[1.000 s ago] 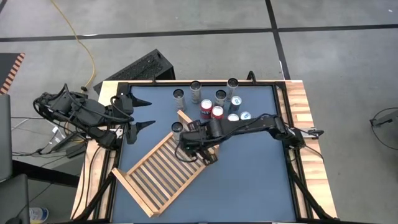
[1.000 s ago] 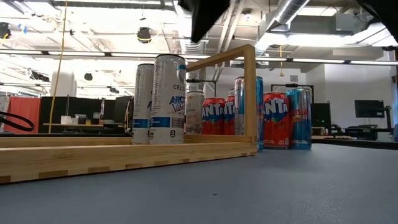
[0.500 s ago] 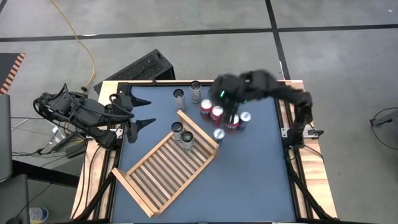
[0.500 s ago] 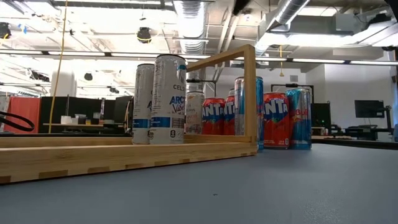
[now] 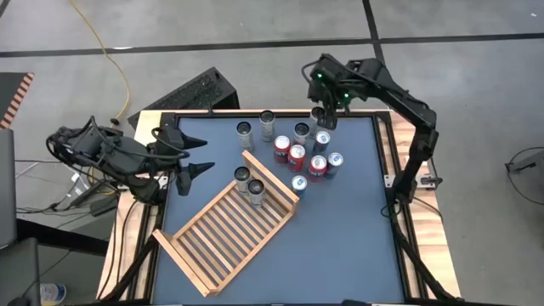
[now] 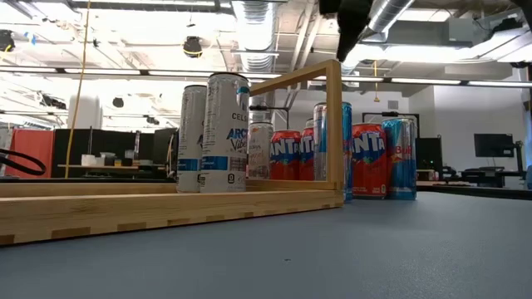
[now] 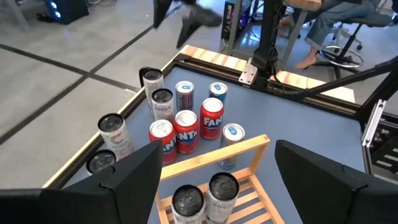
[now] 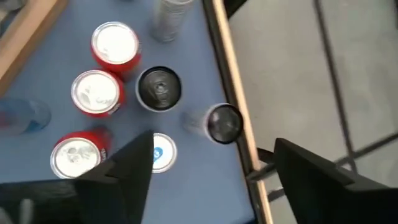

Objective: Place canned beverage on shelf
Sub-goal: Put the white blue soda can on the shelf aligned with the other white blue soda cans

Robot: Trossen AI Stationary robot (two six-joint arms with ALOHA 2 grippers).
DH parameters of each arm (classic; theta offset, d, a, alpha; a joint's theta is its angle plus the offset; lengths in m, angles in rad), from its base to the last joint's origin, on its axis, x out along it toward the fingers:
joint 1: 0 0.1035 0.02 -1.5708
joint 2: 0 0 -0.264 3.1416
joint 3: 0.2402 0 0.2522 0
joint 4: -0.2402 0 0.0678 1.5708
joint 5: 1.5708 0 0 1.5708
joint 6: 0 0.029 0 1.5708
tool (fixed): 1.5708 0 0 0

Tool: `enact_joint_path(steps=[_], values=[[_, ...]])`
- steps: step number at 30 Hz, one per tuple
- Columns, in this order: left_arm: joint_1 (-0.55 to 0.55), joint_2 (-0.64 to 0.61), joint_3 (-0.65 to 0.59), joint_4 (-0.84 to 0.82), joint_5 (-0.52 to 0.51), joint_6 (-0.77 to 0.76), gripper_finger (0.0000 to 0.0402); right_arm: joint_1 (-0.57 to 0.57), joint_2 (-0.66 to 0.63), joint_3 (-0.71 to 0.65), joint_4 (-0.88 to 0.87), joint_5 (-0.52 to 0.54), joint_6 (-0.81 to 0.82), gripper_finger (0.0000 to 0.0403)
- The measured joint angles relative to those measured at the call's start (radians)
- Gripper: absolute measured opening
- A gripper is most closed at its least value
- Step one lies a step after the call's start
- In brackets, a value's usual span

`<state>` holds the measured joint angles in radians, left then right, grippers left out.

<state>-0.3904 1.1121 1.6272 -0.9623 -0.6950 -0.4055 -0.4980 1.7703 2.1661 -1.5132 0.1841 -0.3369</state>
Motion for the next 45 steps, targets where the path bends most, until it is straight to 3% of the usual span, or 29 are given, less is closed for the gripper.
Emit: enact_joint_path(steps=[6,13,25,45], values=[[0.003,0.015,0.000,0.001,-0.014,0.000,0.0297,-0.032,0.002,-0.140,0.129,-0.128,-0.090,0.0330],[0.022,0.036,0.000,0.002,-0.020,-0.009,0.0297,-0.016,0.003,-0.303,0.327,-0.140,-0.197,0.0331],[0.035,0.042,0.000,0.003,-0.026,-0.048,0.0297,-0.013,0.001,-0.397,0.488,-0.264,-0.214,0.0331],[0.035,0.042,0.000,0.001,-0.028,-0.074,0.0297,-0.010,0.119,-0.473,0.497,-0.187,-0.218,0.0331]])
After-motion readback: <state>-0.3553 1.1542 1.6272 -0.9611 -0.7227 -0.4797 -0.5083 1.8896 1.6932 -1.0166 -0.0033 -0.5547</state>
